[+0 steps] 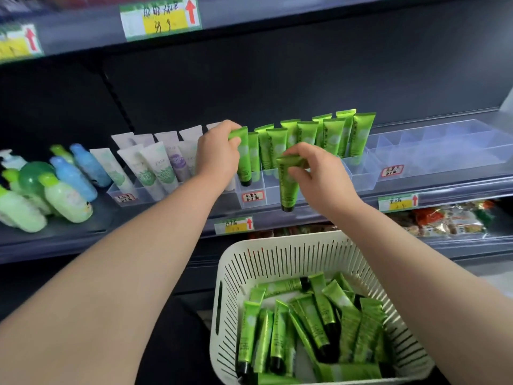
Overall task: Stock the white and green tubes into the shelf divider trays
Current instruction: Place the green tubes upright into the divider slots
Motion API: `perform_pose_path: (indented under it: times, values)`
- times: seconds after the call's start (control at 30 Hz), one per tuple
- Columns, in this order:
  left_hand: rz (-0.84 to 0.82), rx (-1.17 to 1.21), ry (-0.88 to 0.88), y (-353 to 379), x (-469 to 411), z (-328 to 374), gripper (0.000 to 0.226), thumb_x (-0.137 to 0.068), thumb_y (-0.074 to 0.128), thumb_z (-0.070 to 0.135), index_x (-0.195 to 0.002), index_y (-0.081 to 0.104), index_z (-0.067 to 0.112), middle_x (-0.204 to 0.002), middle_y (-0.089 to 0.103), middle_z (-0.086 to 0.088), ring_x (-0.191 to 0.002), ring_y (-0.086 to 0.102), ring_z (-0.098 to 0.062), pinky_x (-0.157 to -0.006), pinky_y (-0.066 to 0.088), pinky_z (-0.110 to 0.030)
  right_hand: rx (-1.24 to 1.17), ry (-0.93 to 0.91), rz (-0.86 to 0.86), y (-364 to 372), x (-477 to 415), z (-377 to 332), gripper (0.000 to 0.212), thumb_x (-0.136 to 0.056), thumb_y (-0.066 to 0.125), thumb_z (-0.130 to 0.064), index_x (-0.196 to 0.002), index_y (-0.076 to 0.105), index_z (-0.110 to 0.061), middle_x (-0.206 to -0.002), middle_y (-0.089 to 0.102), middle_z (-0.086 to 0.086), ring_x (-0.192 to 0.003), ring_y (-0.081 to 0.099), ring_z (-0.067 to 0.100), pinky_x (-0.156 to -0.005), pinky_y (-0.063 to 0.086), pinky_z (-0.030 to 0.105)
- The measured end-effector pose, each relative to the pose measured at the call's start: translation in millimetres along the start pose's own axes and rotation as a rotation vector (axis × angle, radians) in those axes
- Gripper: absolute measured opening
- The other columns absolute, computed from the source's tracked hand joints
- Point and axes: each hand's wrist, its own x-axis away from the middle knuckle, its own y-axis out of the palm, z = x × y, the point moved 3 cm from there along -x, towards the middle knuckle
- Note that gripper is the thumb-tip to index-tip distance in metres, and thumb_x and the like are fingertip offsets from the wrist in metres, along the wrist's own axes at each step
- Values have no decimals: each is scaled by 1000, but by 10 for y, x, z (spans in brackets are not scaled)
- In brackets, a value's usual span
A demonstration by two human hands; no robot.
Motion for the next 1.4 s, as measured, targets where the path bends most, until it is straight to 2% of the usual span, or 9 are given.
perform_pose_path:
  times: [0.1, 0.23, 0.37, 0.5, 0.67, 0.83, 0.97, 1.1, 1.4]
  values:
    - [-83, -68, -13, 211, -89, -91, 29, -97, 52, 13, -122, 64, 21, -117, 64, -7, -96, 54, -20, -76, 36, -24, -23, -2, 6, 23, -110, -2, 27, -91, 57, -9, -116, 60, -19, -103, 66, -3, -87, 58, 13, -72, 46, 27]
    - [-139, -107, -23, 351, -157, -229, 30, -96, 53, 11, -124, 63, 20, -122, 63, -8, -107, 57, -25, -79, 38, -25, -26, -6, -10, 85, -245, 7, 28, -91, 56, -10, -117, 59, -19, -98, 65, -3, -75, 49, 9, -62, 37, 23]
    - [-65, -89, -28, 278, -159, -292, 29, -94, 57, 10, -121, 63, 17, -119, 65, -8, -109, 59, -27, -92, 48, -35, -25, -16, 6, 101, -377, -58, 29, -91, 55, -10, -118, 56, -20, -95, 66, -2, -63, 47, 3, -63, 42, 27]
    - [11, 25, -22, 104, -40, -377, 29, -94, 51, 5, -119, 61, 17, -118, 64, -4, -108, 61, -21, -92, 50, -37, -29, -31, 28, 143, -543, -185, 27, -91, 54, -11, -116, 55, -22, -90, 67, -3, -58, 46, 0, -55, 37, 25]
    - [42, 28, 38, -26, 133, -481, 30, -94, 48, 1, -117, 61, 15, -118, 65, -1, -107, 61, -18, -91, 51, -37, -17, -60, 34, 319, -716, -317, 28, -89, 53, -9, -114, 55, -20, -96, 67, 1, -69, 49, 13, -63, 37, 25]
    - [2, 20, 38, -56, 236, -595, 30, -94, 49, 1, -116, 62, 16, -113, 67, 0, -102, 62, -15, -87, 52, -31, 44, -36, -14, 576, -750, -250, 29, -89, 53, -8, -117, 55, -17, -98, 67, 5, -74, 49, 16, -65, 37, 27]
    - [-21, 30, 37, -25, 270, -660, 31, -93, 49, 1, -118, 61, 16, -114, 67, 0, -104, 63, -15, -90, 53, -37, 69, -30, -51, 756, -724, -209, 31, -90, 52, -6, -120, 54, -12, -99, 65, 6, -75, 50, 18, -65, 36, 26]
    - [-22, 22, 37, -27, 294, -652, 30, -94, 49, 2, -118, 61, 16, -115, 66, 0, -106, 62, -15, -89, 53, -35, 133, -38, -103, 885, -687, -157, 32, -90, 50, -6, -120, 55, -14, -107, 63, 8, -89, 59, 26, -72, 48, 33]
    - [-39, 48, 45, -67, 342, -572, 31, -94, 49, 3, -119, 62, 17, -117, 66, 3, -106, 61, -12, -89, 50, -27, 195, -53, -74, 847, -680, -162, 35, -91, 50, -8, -125, 52, -18, -118, 56, 7, -98, 57, 26, -78, 48, 38]
